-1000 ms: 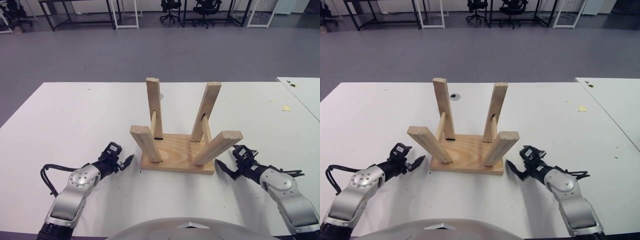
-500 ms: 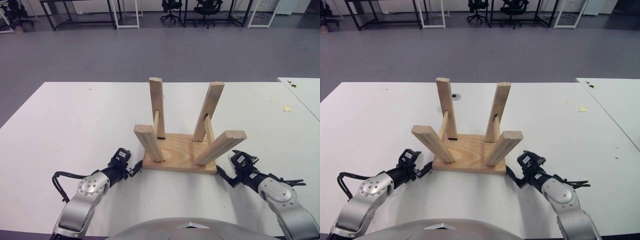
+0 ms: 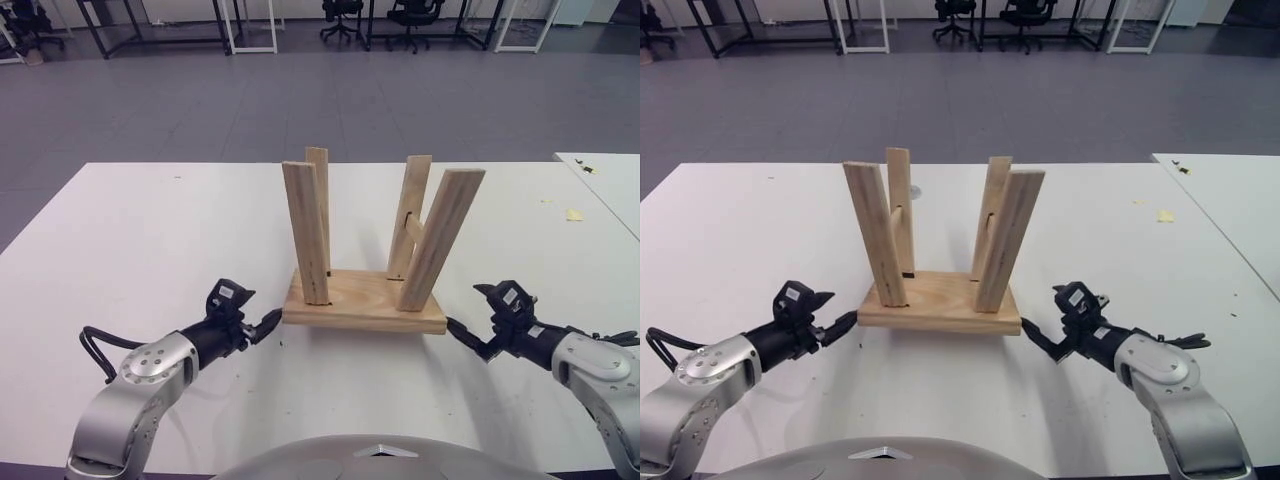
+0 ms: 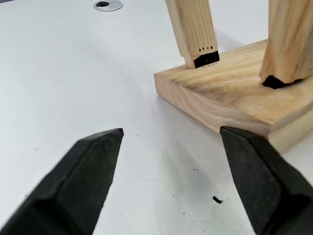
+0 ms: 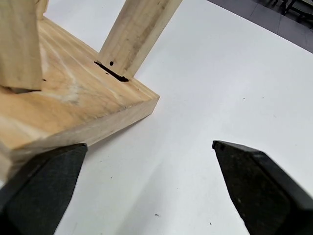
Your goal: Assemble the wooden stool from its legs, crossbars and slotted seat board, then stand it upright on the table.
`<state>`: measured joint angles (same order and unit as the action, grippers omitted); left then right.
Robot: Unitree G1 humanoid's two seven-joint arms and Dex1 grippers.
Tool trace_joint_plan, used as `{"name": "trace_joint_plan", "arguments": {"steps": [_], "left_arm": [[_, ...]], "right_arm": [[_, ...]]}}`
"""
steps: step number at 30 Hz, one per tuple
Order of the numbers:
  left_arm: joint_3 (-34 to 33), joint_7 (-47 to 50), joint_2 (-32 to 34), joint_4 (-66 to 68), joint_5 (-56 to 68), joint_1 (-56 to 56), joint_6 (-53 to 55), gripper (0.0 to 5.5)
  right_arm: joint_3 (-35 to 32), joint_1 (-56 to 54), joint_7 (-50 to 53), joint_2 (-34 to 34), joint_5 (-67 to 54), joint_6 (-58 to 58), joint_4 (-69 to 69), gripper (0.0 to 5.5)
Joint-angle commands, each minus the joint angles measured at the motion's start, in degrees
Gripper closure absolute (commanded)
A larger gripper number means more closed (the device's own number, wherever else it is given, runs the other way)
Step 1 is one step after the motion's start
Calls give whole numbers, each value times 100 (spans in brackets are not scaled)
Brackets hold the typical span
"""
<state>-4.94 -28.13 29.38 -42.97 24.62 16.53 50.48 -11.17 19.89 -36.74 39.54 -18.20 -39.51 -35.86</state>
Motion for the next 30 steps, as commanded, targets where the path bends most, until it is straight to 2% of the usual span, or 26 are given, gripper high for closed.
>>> {"name": "trace_joint_plan", "arguments": {"steps": [1,9,13,16,19,23,26,29,30], "left_arm": [[-40,-462,345,-545,583,-117,143,180],[-981,-940,1166,-657,912,26,151,180],[-816,-1117,1405,-312,564,238,-209,180],[-543,-1463,1958,357,-191,479,-963,180],[-470,-2419,2249,858,-75,458,-1659,180],[38,-3119,2141,1562,66,-326,-2081,180],[723,-3257,1807,2137,-136,-1247,-2208,176],[1134,-3338,1570,2403,-192,-1752,-2268,176],[1215,-3356,1518,2492,-205,-1887,-2302,194]], "right_arm": [[-50,-248,-392,174,-523,-147,-410,67],[-875,-230,-690,617,-1142,-590,-793,67],[-798,-155,-812,837,-980,-424,-591,67],[-690,-24,-1165,1174,-713,-80,-254,67],[-402,-111,-1949,1623,-683,323,148,67],[393,-1106,-2527,1591,-671,746,901,67],[1118,-1697,-2575,1240,-488,929,1324,111],[1432,-1803,-2660,1168,-424,1035,1441,177],[1476,-1825,-2679,1164,-410,1051,1459,190]]}}
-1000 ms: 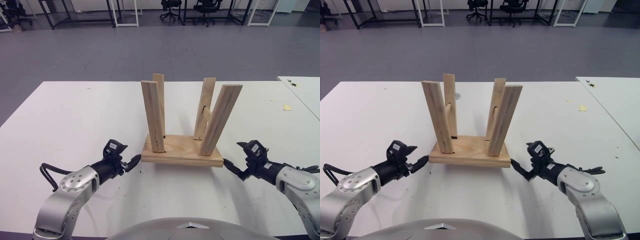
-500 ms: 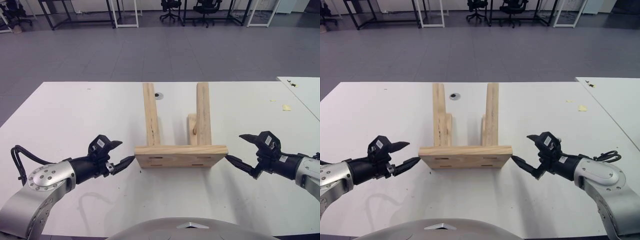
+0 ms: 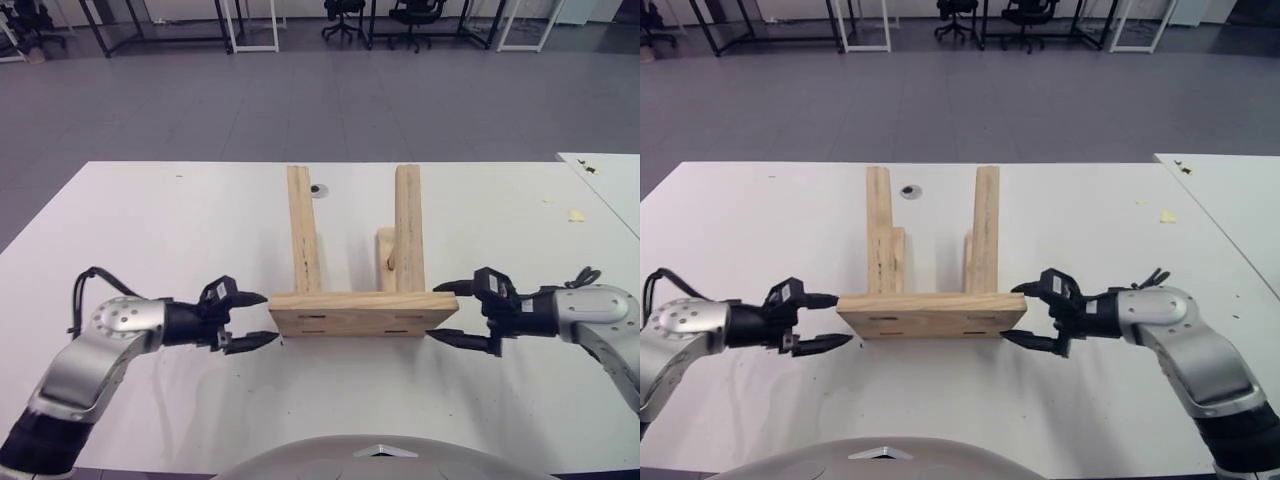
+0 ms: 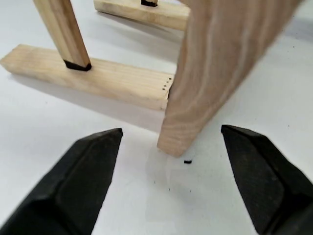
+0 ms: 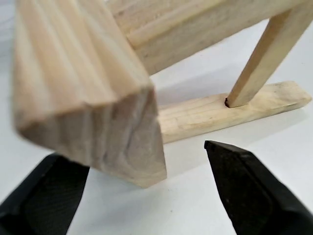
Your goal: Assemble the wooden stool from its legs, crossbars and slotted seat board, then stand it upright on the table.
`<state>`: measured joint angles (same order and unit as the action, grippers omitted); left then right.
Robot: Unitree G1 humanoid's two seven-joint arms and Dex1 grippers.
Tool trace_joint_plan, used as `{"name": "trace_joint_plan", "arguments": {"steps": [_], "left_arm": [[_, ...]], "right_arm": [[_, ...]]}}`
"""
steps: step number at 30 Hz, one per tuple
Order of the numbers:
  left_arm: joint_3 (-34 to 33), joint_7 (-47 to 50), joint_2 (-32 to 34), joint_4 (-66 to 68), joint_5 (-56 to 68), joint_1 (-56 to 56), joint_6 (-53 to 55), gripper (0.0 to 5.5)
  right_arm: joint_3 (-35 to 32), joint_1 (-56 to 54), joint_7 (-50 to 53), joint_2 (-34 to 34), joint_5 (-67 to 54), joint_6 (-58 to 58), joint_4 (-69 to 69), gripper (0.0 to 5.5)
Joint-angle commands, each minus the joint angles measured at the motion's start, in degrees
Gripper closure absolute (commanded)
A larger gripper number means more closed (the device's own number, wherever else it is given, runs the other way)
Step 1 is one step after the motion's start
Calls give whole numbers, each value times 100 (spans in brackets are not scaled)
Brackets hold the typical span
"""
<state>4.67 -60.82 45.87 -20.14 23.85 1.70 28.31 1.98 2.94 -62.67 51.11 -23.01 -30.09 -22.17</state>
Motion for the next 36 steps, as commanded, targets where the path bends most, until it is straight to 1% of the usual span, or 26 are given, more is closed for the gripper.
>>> {"name": "trace_joint_plan", "arguments": {"steps": [1,3,7,10,11,13,14,15,17,18,19,20,22,23,25,27,29,30,32,36], "left_arm": [[313,-120,-140,254,-135,-495,-107,204],[343,-204,-88,283,-124,-560,-133,229],[346,-374,94,334,-190,-526,-206,309],[348,-492,75,265,-138,-595,-202,358],[317,-525,28,209,-56,-694,-169,374],[167,-618,-43,27,259,-944,-21,378],[24,-717,-3,-125,522,-1124,155,379],[-172,-900,121,-311,945,-1423,464,379],[-634,-1514,649,-357,2230,-2756,1571,379],[-767,-1767,842,-162,2787,-3467,2188,381],[-785,-2045,1007,175,3186,-4213,2841,381],[-731,-2290,1129,577,3480,-4897,3542,382],[-463,-2819,1325,1483,3830,-5977,5095,384],[-344,-3005,1409,1847,3951,-6292,5747,384],[106,-3155,1558,2502,4150,-6697,6353,387],[697,-3165,1555,3293,4382,-7197,6419,394],[1325,-3163,1602,4027,4809,-7634,6419,407],[1647,-3164,1618,4296,5052,-7771,6419,418],[2257,-3161,1597,4675,5480,-7966,6419,419],[3552,-3167,1859,4316,6472,-7662,6419,419]], "right_arm": [[191,-154,-114,17,73,111,97,208],[200,-171,-148,44,72,121,115,235],[188,-206,-202,16,59,230,198,321],[222,-324,-276,-30,5,281,218,376],[197,-390,-307,-43,-67,255,178,387],[46,-647,-378,-67,-424,10,-64,388],[-127,-861,-441,-33,-738,-213,-232,388],[-429,-1201,-508,38,-1306,-609,-388,389],[-1135,-2382,-675,500,-3054,-1795,-431,390],[-1342,-2918,-747,731,-3800,-2316,-316,390],[-1403,-3560,-785,938,-4538,-2876,-34,390],[-1331,-4258,-735,1084,-5401,-3432,420,390],[-757,-5528,-440,1431,-7222,-4505,1652,393],[-460,-5911,-477,1559,-7685,-4983,2106,395],[-8,-6316,-918,1659,-7784,-5900,2716,408],[792,-6981,-973,1632,-8161,-6220,3599,416],[1731,-7522,-939,1703,-8707,-6240,4230,416],[2225,-7677,-1116,1772,-8875,-6240,4356,416],[3070,-7810,-1589,1896,-8995,-6240,4387,416],[4658,-7881,-2716,2168,-8998,-6240,4184,416]]}}
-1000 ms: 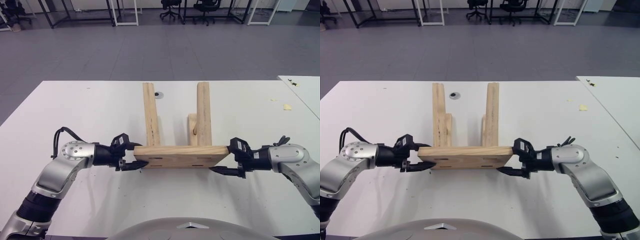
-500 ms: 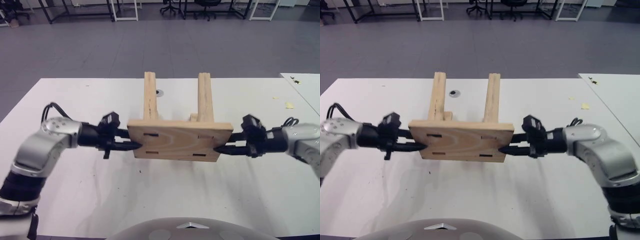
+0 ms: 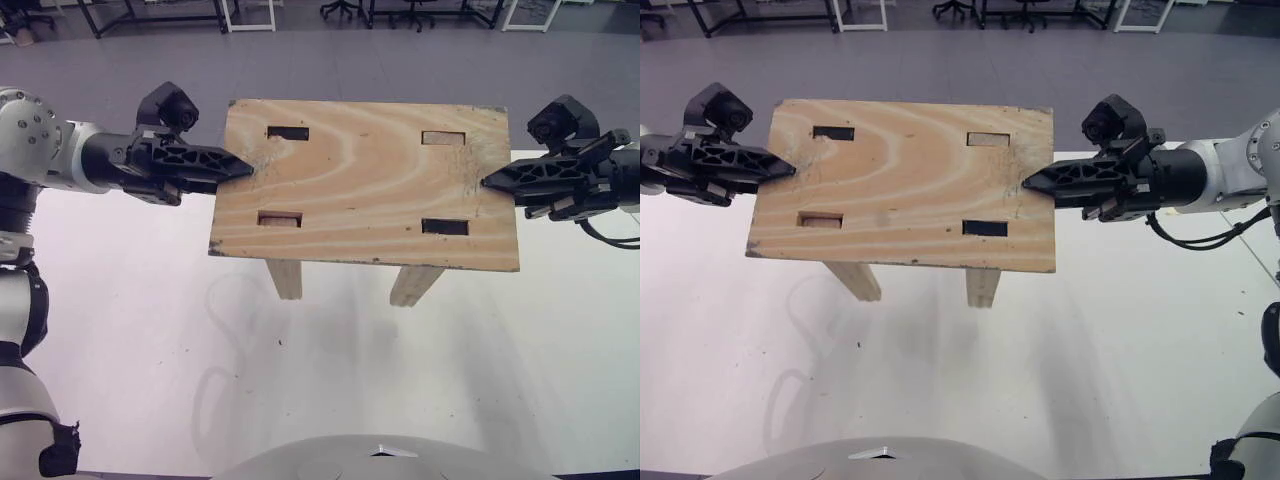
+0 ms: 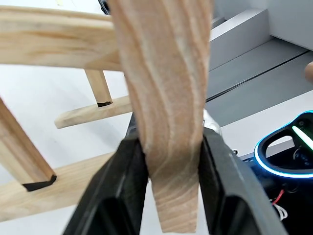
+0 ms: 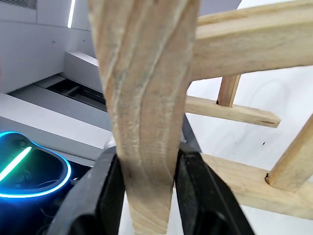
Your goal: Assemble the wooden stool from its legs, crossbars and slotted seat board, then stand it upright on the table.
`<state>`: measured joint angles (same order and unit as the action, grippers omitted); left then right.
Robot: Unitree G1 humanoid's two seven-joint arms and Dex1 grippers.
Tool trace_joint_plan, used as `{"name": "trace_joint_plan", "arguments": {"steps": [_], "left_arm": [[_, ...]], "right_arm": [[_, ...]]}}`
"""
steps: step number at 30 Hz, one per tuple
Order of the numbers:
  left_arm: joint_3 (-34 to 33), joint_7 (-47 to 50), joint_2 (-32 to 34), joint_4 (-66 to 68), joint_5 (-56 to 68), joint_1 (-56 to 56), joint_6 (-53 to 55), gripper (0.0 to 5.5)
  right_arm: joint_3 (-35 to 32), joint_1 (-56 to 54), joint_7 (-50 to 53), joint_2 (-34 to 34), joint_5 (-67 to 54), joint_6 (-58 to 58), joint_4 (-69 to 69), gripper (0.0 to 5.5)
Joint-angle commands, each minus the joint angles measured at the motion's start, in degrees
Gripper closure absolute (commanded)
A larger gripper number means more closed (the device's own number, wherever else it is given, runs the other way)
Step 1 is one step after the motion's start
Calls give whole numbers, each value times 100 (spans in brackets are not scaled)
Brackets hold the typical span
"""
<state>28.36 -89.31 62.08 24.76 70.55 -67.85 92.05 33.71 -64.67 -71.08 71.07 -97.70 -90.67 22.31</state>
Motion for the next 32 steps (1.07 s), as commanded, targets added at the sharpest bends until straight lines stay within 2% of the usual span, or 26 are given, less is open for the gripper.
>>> {"name": "trace_joint_plan", "arguments": {"steps": [1,6,10,11,18,22,25,27,28,29,31,32], "left_arm": [[1432,-318,304,-288,1981,-601,45,419],[2073,-317,377,-562,2204,-275,45,419],[1651,-82,259,-910,1366,368,40,419],[1483,20,257,-1039,1156,574,18,381],[488,345,151,-945,-120,1344,-192,259],[14,-73,688,-721,-716,1646,-541,195],[-840,-189,1068,-14,-975,1805,-942,142],[-1873,253,1017,367,-1054,2464,-1671,93],[-2536,844,725,495,-1102,2920,-2231,74],[-3065,1799,178,487,-1465,3453,-3355,69],[-3392,3906,-1185,429,-2939,4315,-6647,69],[-3403,4933,-1854,337,-3494,4495,-7686,69]], "right_arm": [[1818,-1135,-2032,200,-1530,-183,-330,416],[2692,-677,-2094,478,-1530,-182,-858,415],[2184,558,-862,525,-1529,6,-994,414],[2021,792,-611,486,-1529,111,-992,377],[417,2671,1117,427,-1528,896,-1349,240],[-781,3903,1707,831,-1023,1473,-1520,169],[-2065,4776,1830,1061,-954,1994,-901,108],[-3386,5372,2157,801,-1016,2615,-534,57],[-3993,5631,2489,428,-920,3088,-622,54],[-4345,5844,2975,-138,-379,3888,-958,54],[-3902,5757,4253,-1500,2004,6038,-1432,54],[-3474,5543,4808,-2167,3304,7196,-1154,54]]}}
